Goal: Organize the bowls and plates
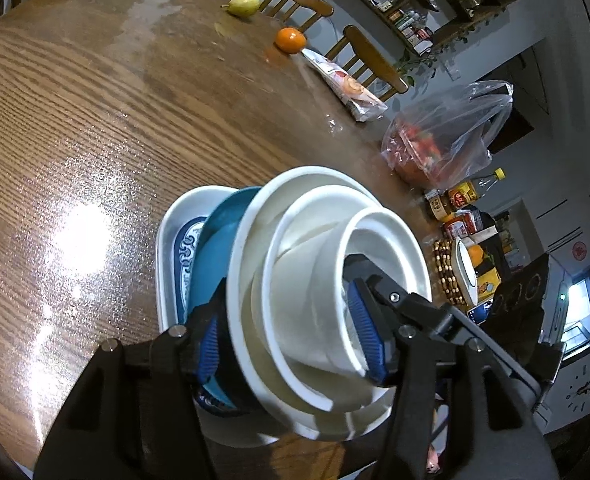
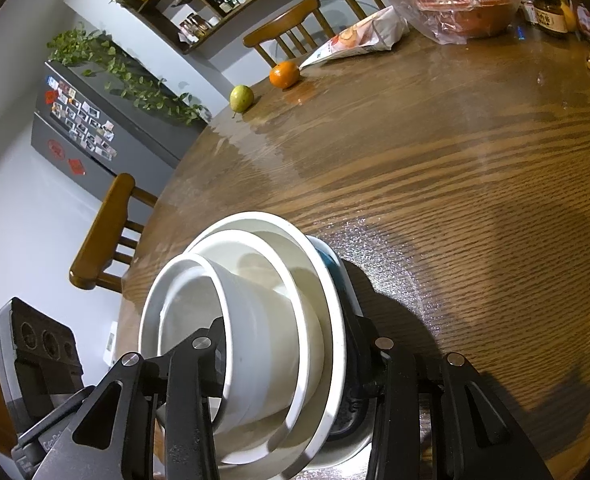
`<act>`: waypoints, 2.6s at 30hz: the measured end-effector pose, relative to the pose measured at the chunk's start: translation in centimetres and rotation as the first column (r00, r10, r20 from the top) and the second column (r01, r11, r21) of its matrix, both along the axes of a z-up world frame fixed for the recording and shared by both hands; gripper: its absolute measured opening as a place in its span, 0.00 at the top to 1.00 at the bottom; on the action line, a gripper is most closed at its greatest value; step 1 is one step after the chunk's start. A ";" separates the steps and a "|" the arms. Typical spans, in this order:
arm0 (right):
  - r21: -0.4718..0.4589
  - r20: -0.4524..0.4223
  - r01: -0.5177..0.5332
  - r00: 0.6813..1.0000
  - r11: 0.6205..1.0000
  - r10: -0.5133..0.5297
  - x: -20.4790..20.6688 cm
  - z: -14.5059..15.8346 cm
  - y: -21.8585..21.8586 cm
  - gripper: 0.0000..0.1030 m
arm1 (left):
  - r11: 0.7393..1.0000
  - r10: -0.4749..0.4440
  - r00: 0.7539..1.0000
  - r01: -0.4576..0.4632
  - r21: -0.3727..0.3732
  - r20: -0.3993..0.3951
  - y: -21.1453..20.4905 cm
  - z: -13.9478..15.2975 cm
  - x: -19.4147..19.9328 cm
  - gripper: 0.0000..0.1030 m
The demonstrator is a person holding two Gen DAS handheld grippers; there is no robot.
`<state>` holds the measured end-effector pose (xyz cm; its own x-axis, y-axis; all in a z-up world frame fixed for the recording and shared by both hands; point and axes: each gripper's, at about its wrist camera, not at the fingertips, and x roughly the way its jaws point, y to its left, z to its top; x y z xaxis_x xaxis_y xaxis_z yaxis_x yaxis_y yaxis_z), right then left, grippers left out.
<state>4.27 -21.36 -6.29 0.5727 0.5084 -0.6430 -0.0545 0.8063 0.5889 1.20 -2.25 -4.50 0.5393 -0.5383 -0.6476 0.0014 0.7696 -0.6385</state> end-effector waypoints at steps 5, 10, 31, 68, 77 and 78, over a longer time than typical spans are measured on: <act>-0.012 0.000 -0.010 1.000 1.000 0.010 0.0 0.1 -0.2 0.61 | 0.999 -0.024 0.999 0.024 0.037 0.021 -0.2 0.6 0.0 0.45; -0.075 0.022 -0.020 1.000 0.997 0.022 -0.5 0.8 0.5 0.58 | 0.992 -0.010 0.994 -0.004 0.124 0.112 -0.3 2.3 -1.0 0.34; -0.210 0.293 0.101 0.955 0.972 -0.036 -5.9 6.5 -0.7 0.21 | 0.952 -0.004 0.944 -0.098 0.291 0.330 0.2 6.8 -6.1 0.01; -0.387 0.359 0.179 0.933 0.905 -0.031 -11.3 4.7 -0.1 0.15 | 0.846 0.028 0.963 -0.165 0.507 0.267 1.4 2.2 -8.8 0.01; -0.391 0.353 0.181 0.935 0.902 -0.034 -11.1 4.7 -0.3 0.15 | 0.846 0.027 0.962 -0.167 0.506 0.272 1.5 2.3 -9.0 0.01; -0.391 0.353 0.182 0.935 0.902 -0.036 -11.0 4.6 -0.4 0.15 | 0.846 0.026 0.962 -0.165 0.507 0.271 1.5 2.3 -9.0 0.01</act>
